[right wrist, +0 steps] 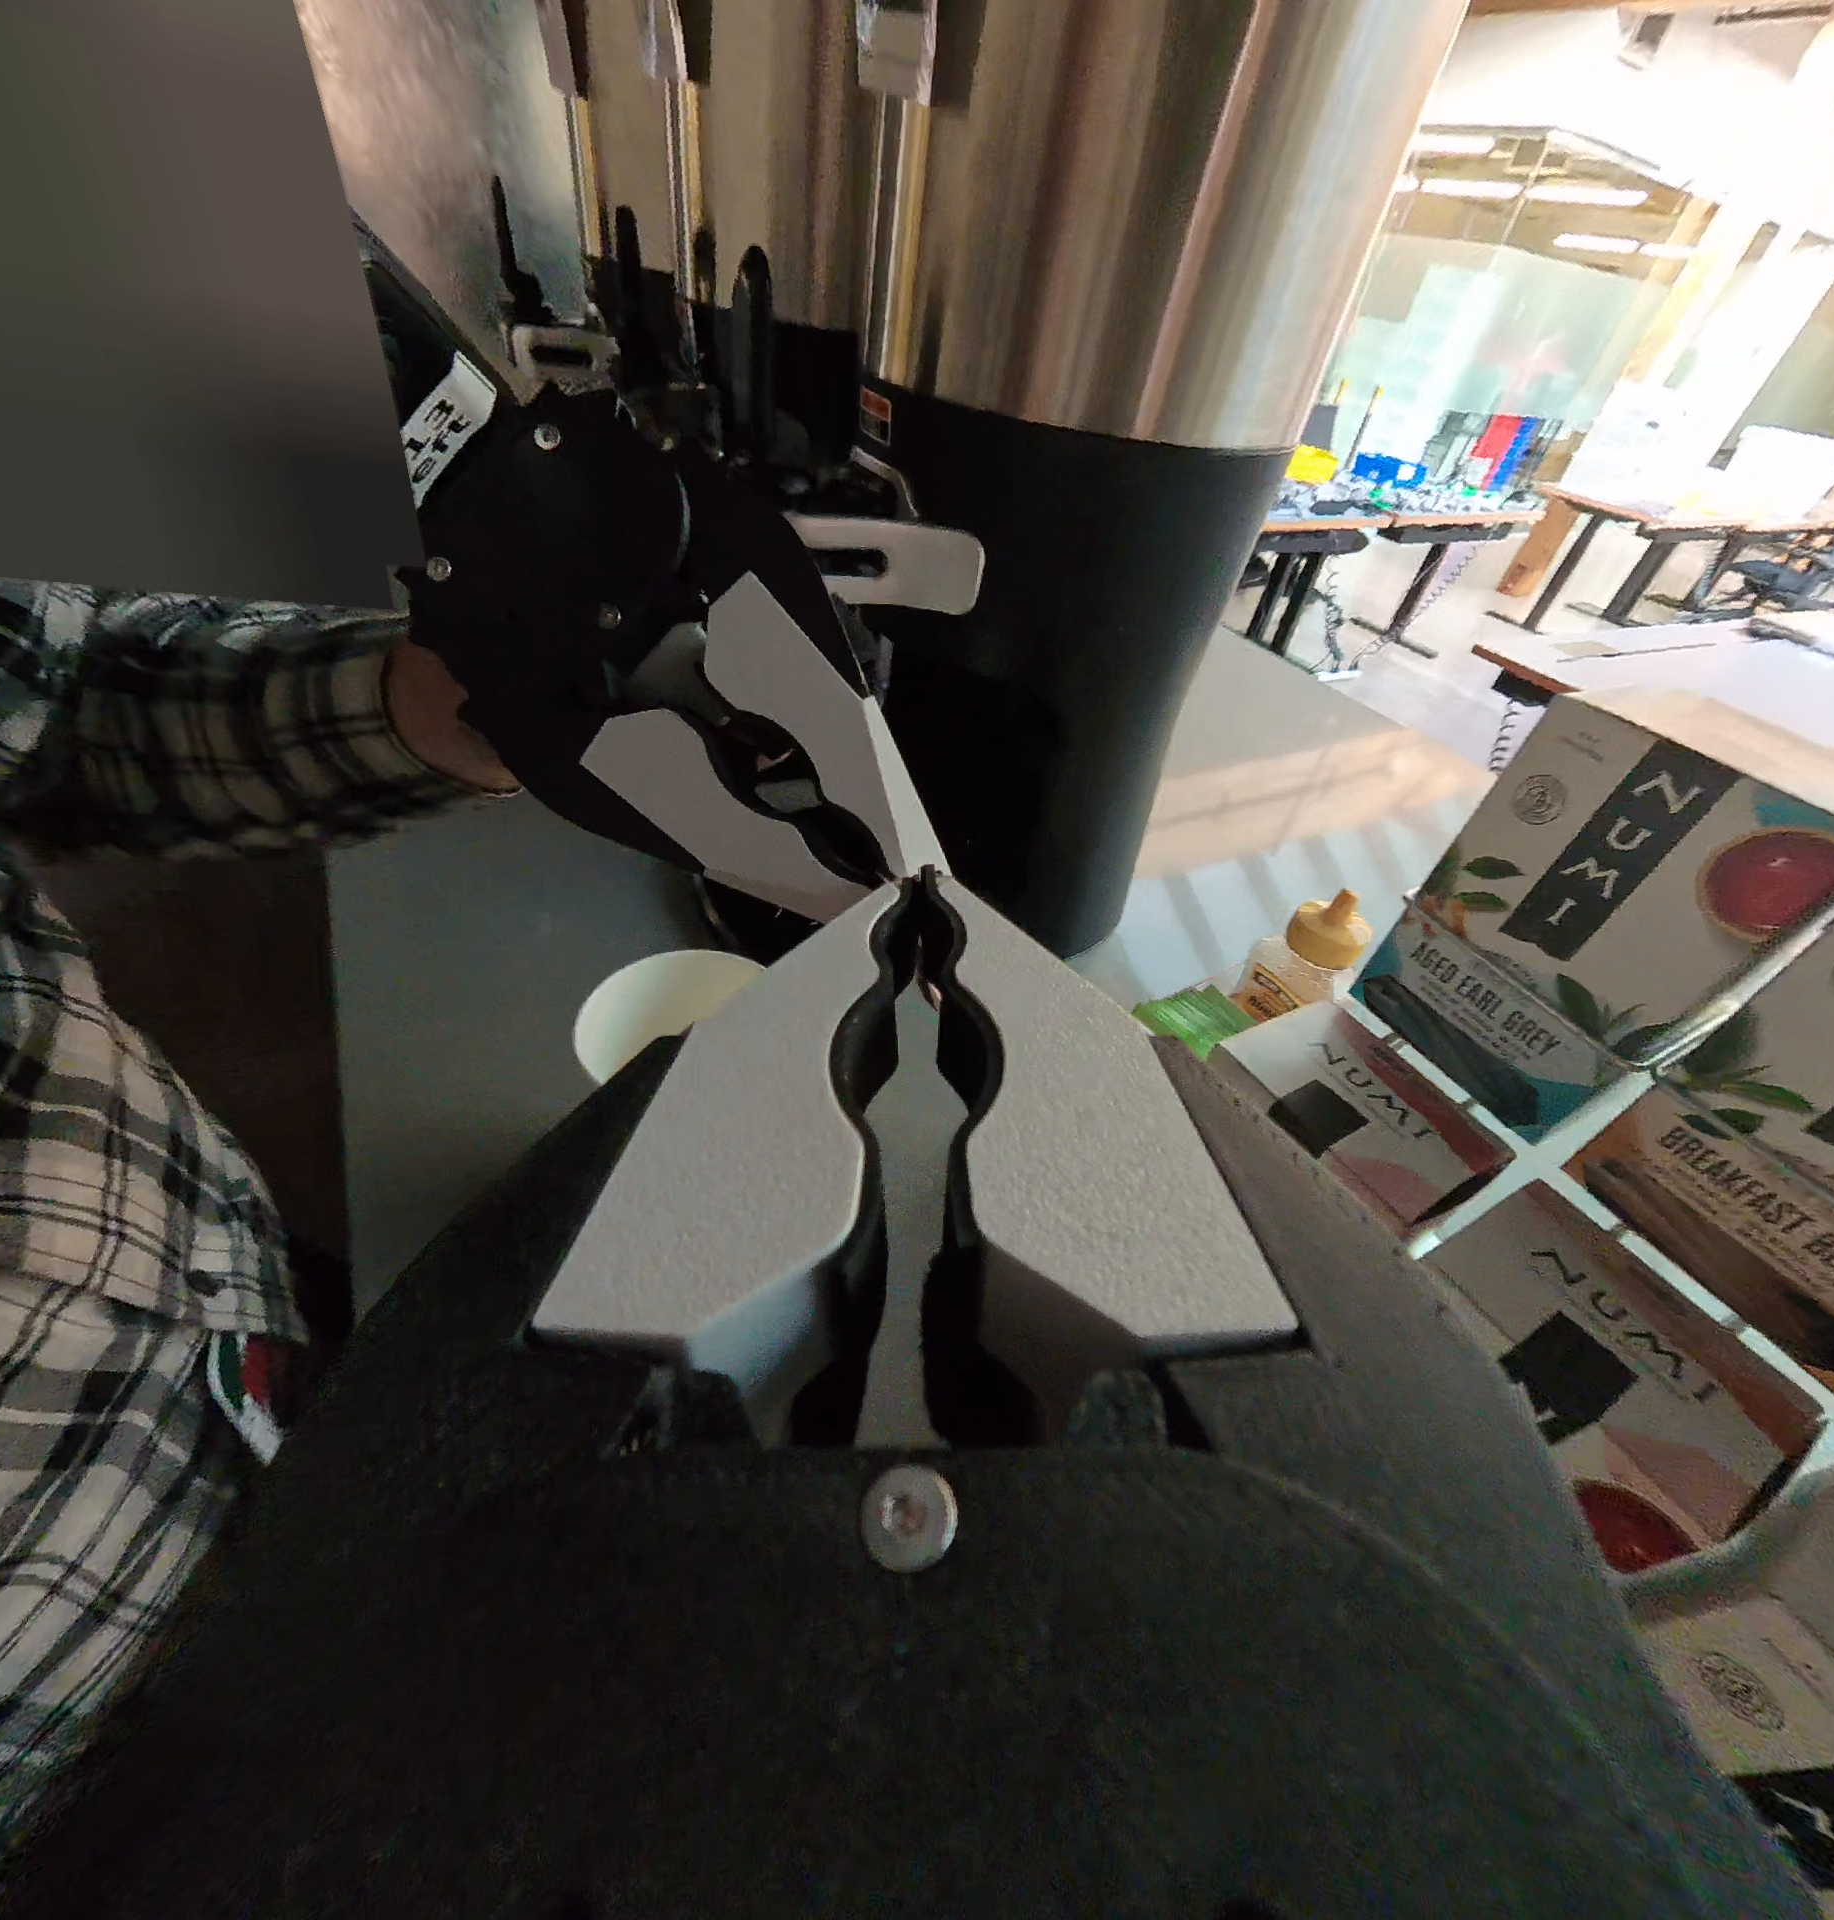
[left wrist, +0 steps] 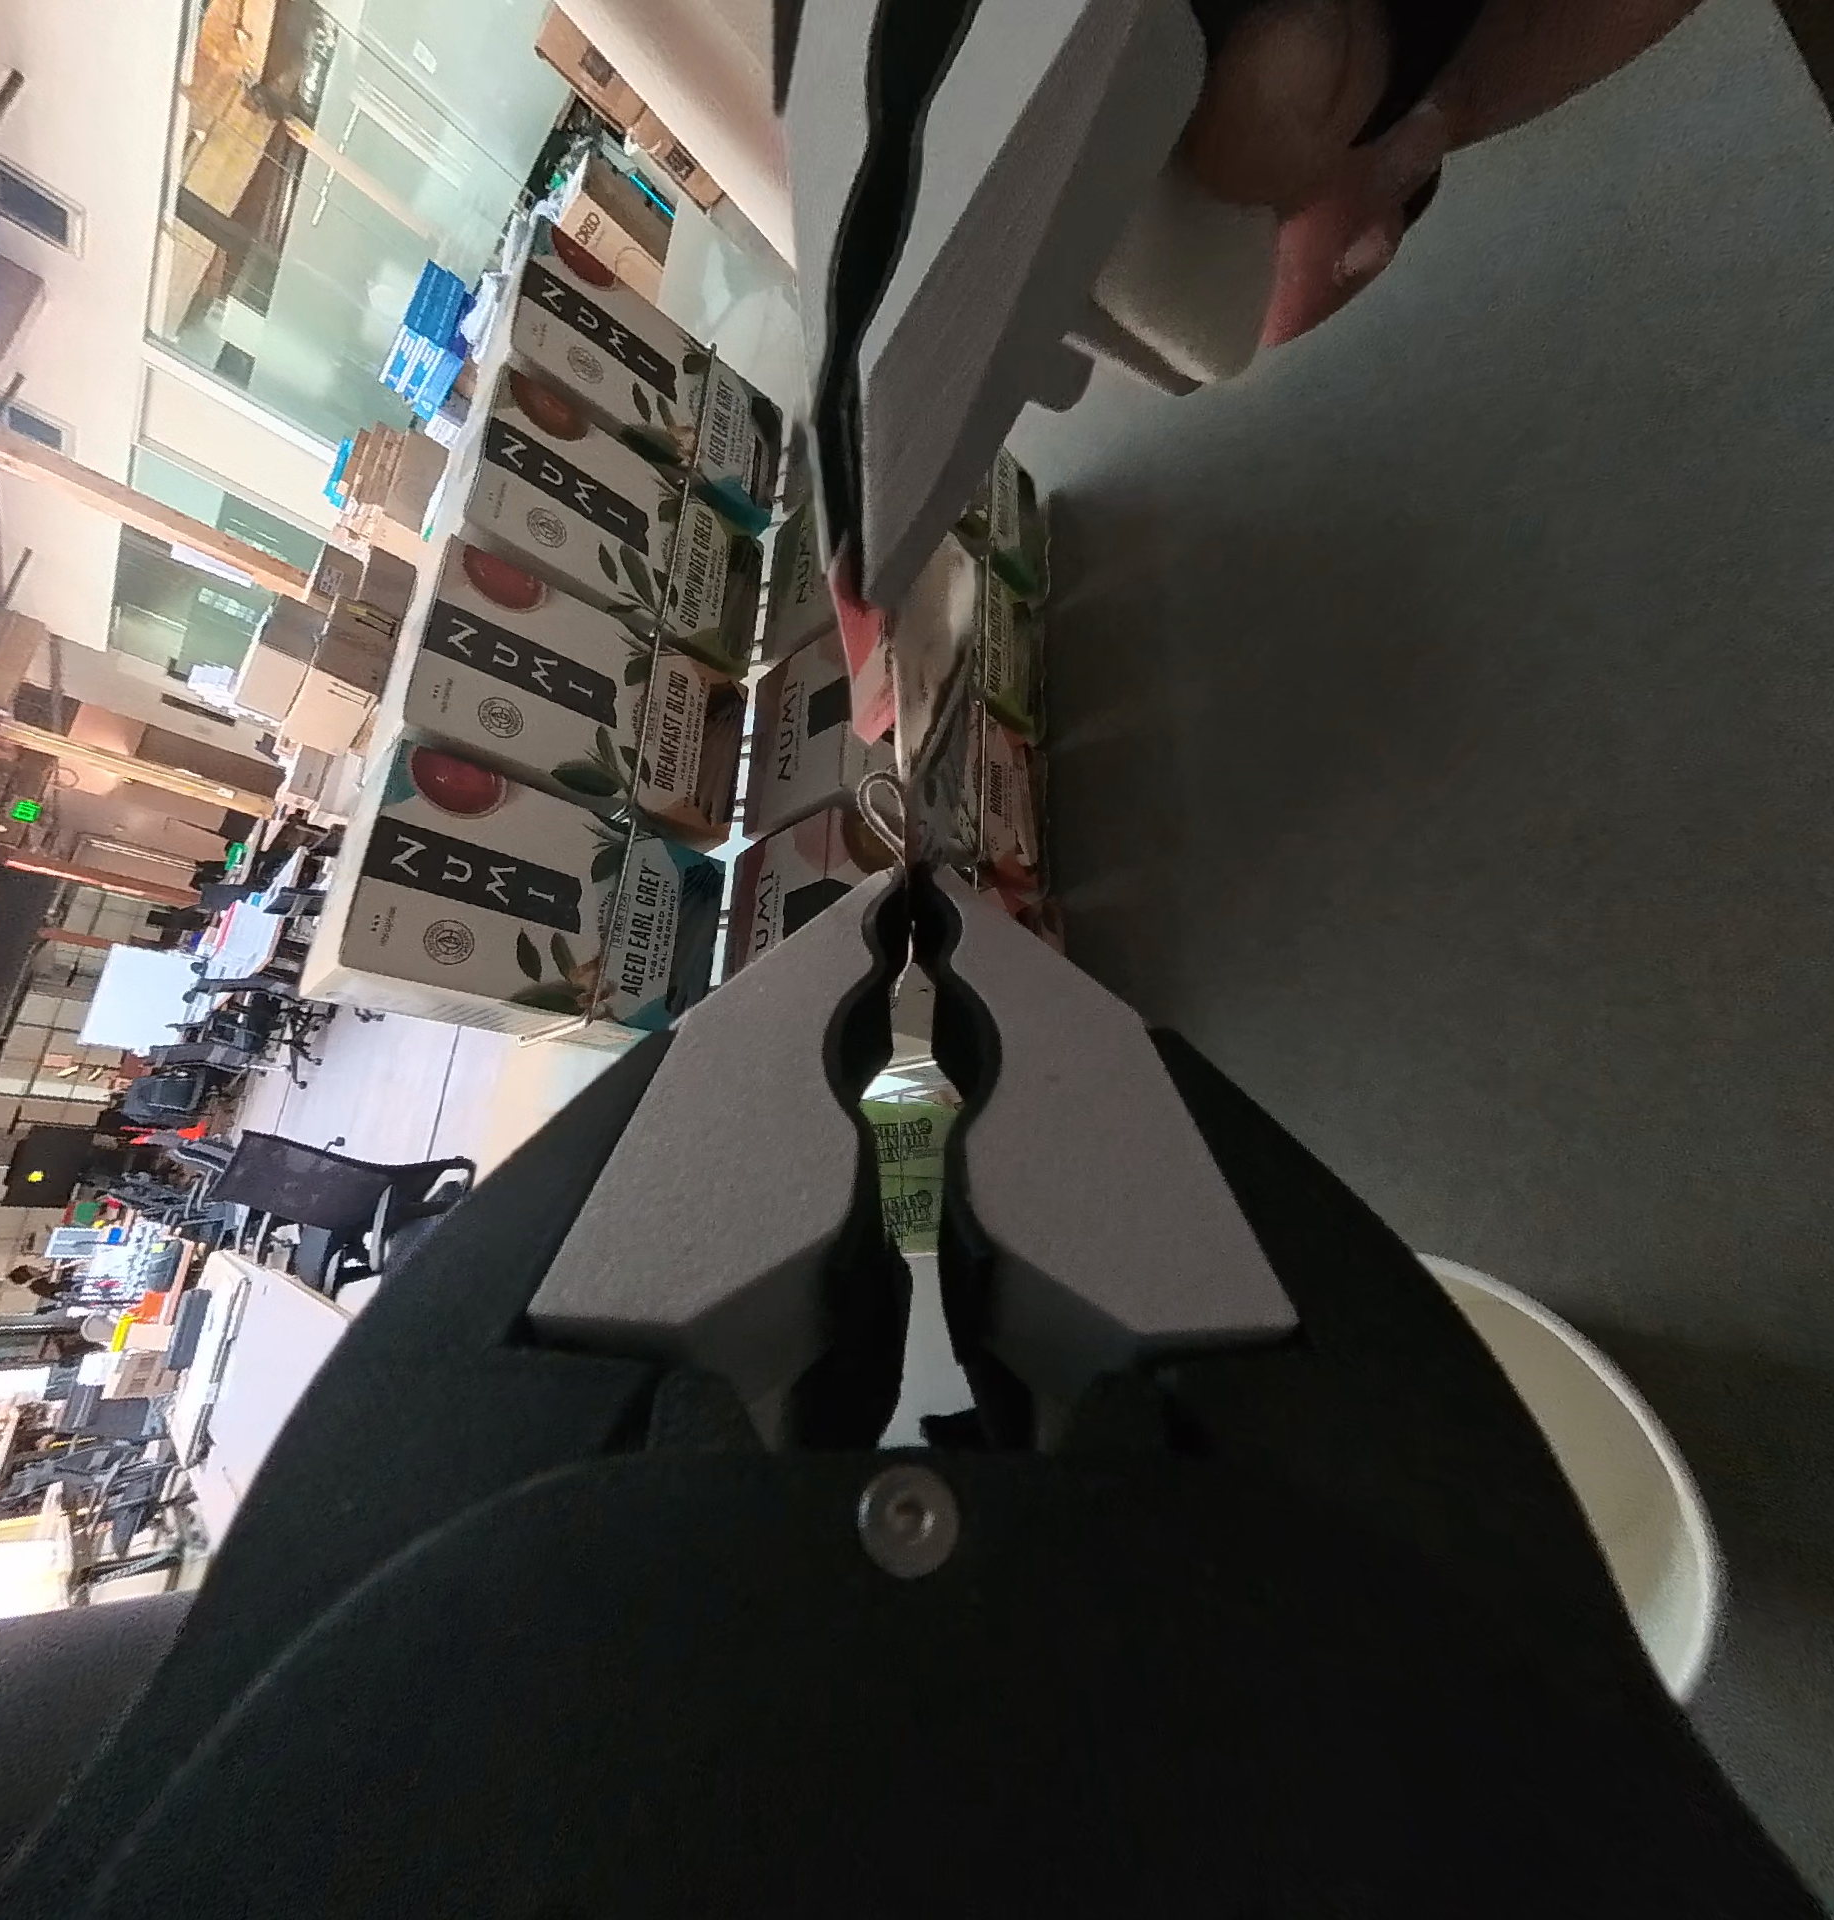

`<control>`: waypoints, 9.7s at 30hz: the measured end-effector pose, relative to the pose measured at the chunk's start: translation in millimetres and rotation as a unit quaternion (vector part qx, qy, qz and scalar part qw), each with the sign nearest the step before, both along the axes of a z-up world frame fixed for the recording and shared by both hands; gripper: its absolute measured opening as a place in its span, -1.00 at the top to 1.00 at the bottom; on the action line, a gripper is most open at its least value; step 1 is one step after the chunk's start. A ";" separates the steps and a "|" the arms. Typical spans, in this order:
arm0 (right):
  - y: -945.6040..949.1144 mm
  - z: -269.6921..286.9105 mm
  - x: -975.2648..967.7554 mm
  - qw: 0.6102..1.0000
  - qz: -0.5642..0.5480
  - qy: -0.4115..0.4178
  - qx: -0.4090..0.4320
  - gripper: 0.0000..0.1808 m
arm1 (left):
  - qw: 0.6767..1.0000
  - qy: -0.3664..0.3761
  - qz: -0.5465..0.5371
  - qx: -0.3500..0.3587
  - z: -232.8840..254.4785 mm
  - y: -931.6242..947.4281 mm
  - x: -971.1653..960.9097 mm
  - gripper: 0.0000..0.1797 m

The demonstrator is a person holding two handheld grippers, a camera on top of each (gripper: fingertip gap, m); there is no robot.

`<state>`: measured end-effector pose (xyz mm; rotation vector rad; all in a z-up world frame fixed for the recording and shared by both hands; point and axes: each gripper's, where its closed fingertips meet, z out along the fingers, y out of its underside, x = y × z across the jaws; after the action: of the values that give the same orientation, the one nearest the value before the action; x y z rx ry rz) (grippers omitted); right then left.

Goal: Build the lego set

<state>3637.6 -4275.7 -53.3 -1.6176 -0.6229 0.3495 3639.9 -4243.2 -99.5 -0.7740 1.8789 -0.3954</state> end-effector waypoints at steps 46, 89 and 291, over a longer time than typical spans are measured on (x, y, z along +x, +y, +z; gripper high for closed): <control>-3.3 -12.9 14.8 0.986 -0.043 -0.049 -0.153 1.00 | 0.984 0.023 0.002 0.175 3.0 -3.1 3.8 1.00; -2.4 68.1 -8.0 0.996 0.036 0.073 0.045 1.00 | 0.978 0.069 -0.032 -0.196 -25.2 -1.8 16.2 1.00; -124.8 -236.5 342.8 0.826 -0.460 0.199 -0.258 0.65 | 0.913 -0.037 0.086 -0.397 -22.7 41.6 -102.8 0.94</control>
<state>3980.4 -4400.5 -289.8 -2.0704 0.6532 0.1120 3537.1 -4201.5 -122.2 -1.4216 1.5347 -1.0918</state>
